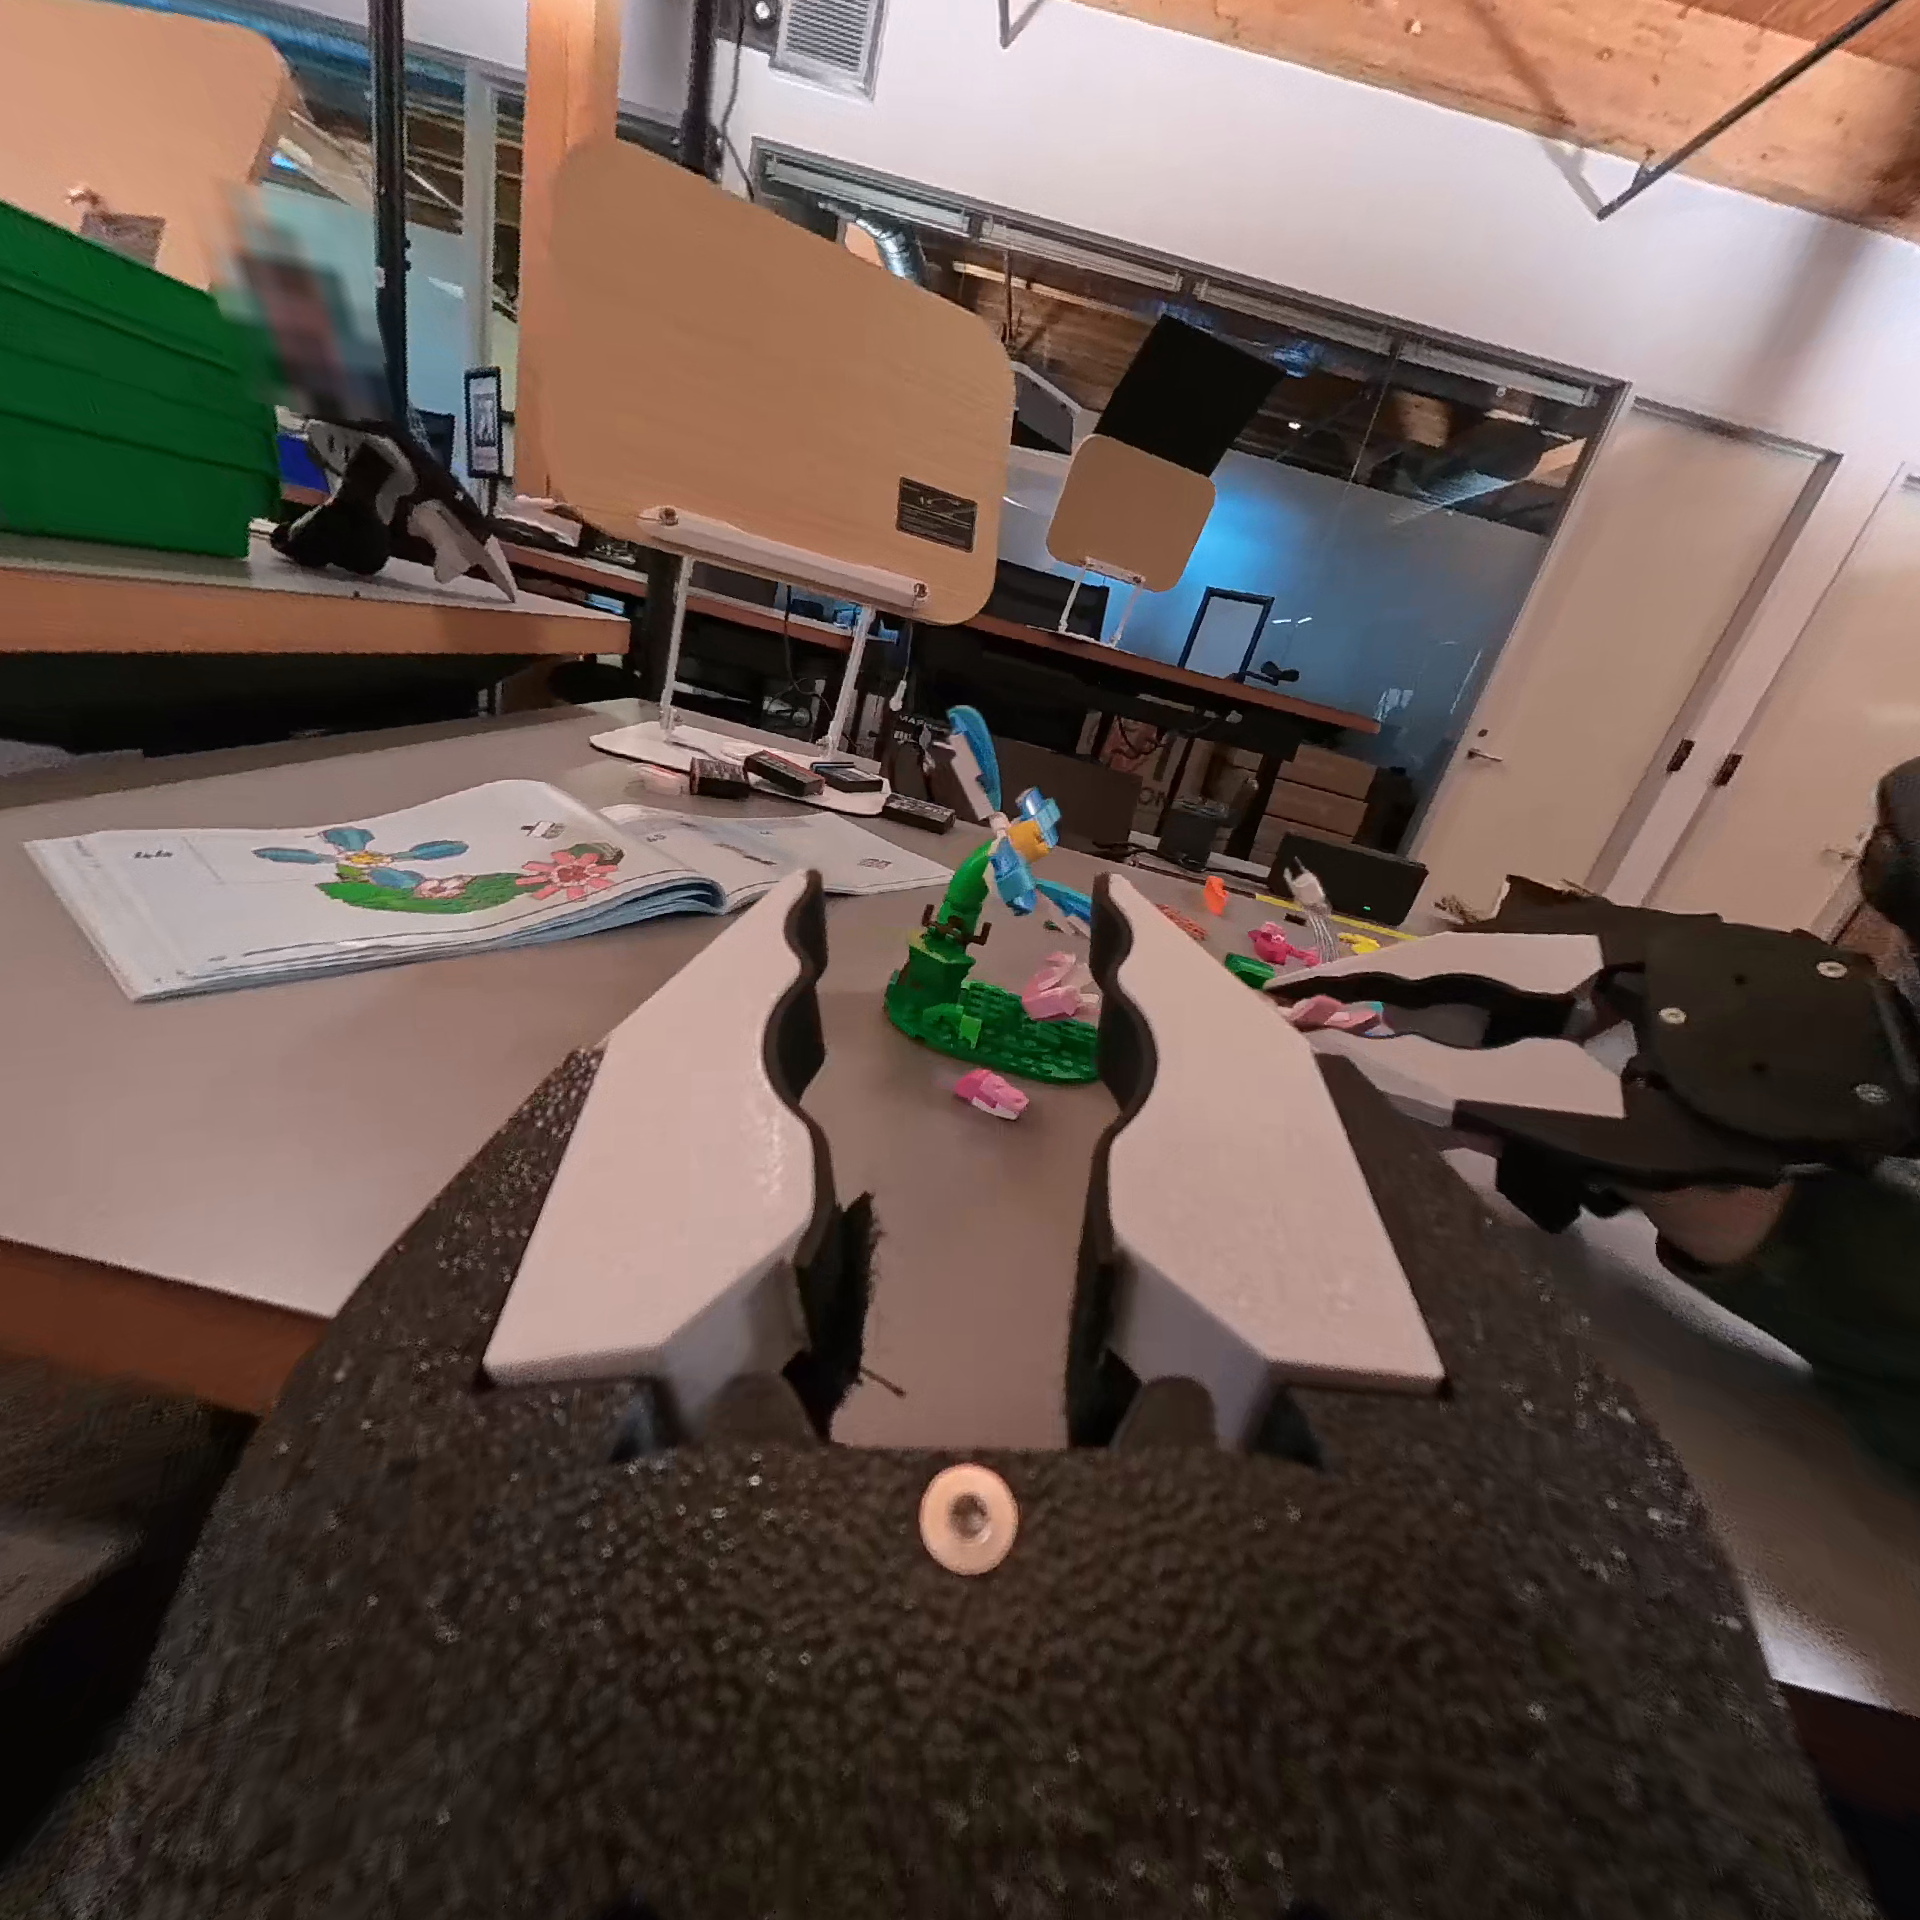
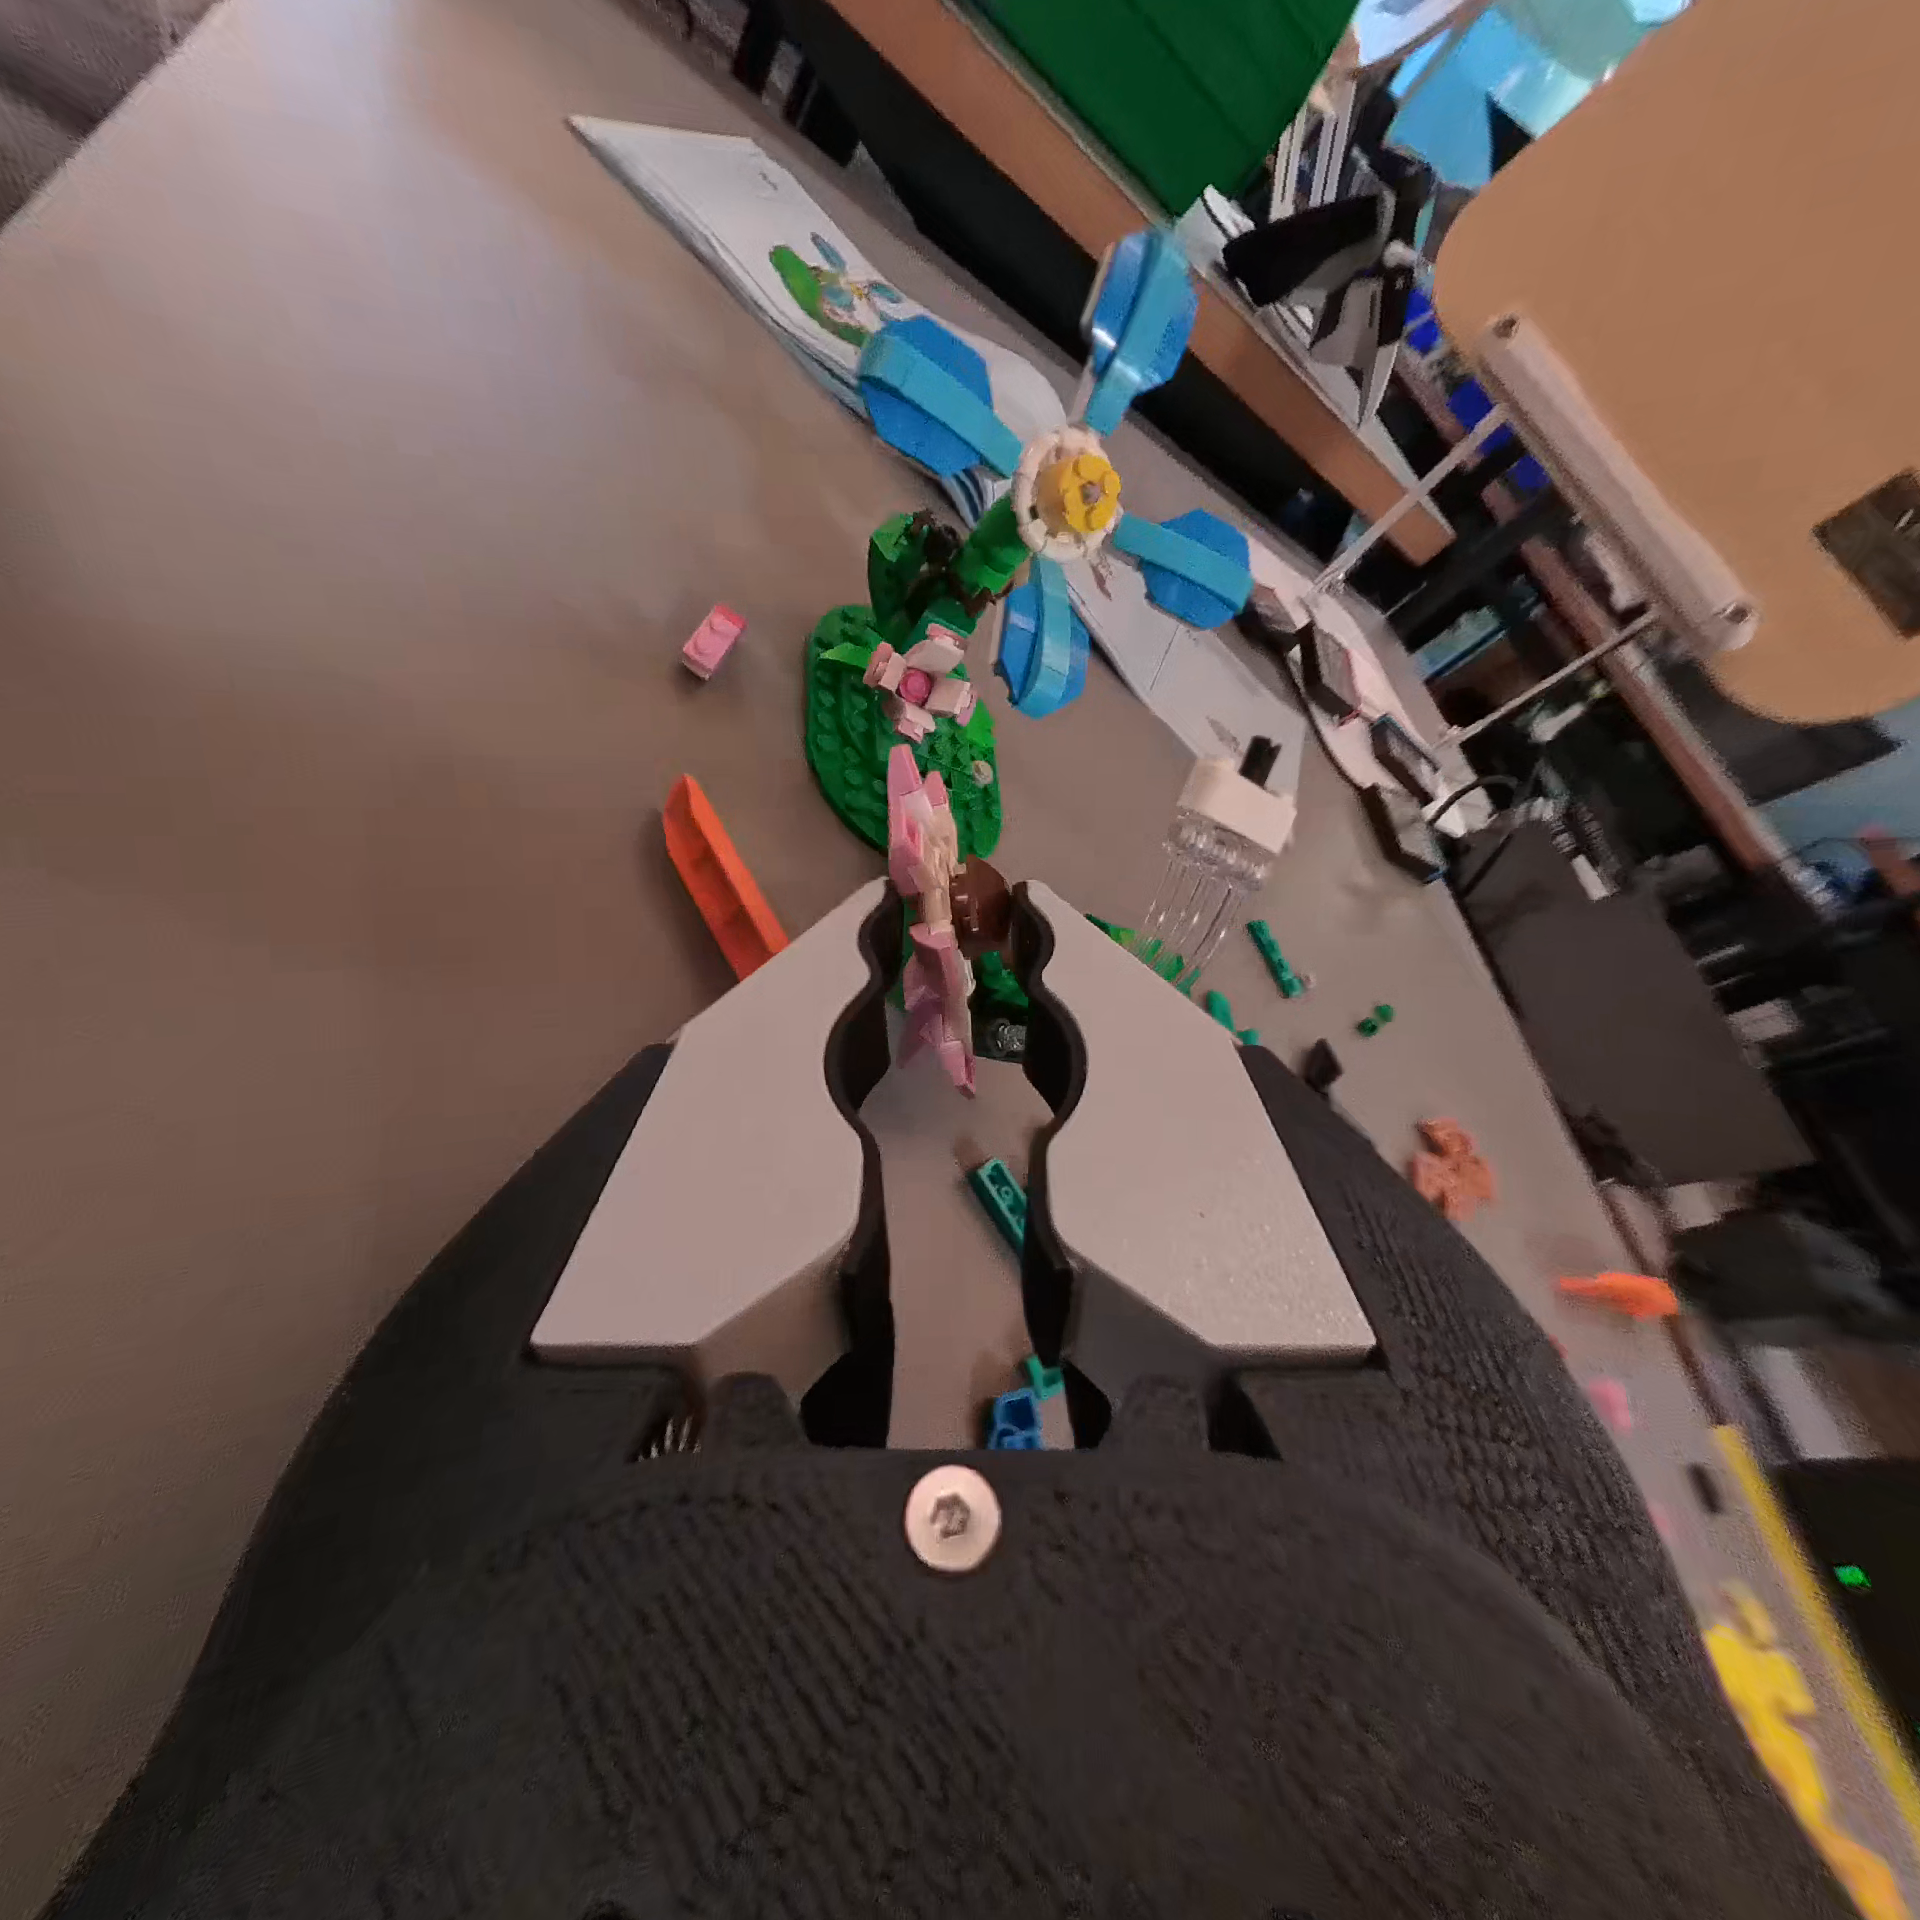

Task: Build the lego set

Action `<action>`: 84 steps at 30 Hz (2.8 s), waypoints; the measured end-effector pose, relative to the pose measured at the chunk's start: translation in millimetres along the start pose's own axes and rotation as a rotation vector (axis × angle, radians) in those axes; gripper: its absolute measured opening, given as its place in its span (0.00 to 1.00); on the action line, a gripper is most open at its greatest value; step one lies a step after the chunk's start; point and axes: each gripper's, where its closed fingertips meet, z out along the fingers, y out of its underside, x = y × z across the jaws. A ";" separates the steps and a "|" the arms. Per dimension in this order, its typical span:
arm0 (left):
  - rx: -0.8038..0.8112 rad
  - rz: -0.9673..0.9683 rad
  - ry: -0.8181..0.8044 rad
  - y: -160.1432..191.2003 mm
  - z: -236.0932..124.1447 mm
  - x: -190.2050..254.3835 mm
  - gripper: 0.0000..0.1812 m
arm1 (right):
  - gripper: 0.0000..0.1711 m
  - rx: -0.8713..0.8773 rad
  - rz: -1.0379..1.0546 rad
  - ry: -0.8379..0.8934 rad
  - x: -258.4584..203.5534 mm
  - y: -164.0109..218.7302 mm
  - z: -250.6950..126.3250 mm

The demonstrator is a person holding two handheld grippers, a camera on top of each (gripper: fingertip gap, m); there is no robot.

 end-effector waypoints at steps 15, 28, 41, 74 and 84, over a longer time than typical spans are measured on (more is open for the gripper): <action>-0.016 -0.008 0.040 2.1 3.3 8.4 0.24 | 0.09 0.009 0.227 -0.050 9.1 -3.6 -6.1; -0.010 0.006 0.032 -0.9 2.5 8.5 0.27 | 0.31 0.298 -0.141 0.188 16.5 -46.9 -61.0; 0.015 0.010 -0.018 -4.2 -2.6 5.7 0.29 | 0.30 0.493 0.317 0.551 110.9 -1.2 -130.6; -0.007 0.003 -0.052 4.4 -2.8 -2.3 0.28 | 0.30 0.253 0.434 0.813 195.9 104.2 -210.8; -0.026 0.033 -0.062 8.5 1.4 -2.8 0.28 | 0.21 -0.213 0.516 0.004 183.0 133.9 -20.3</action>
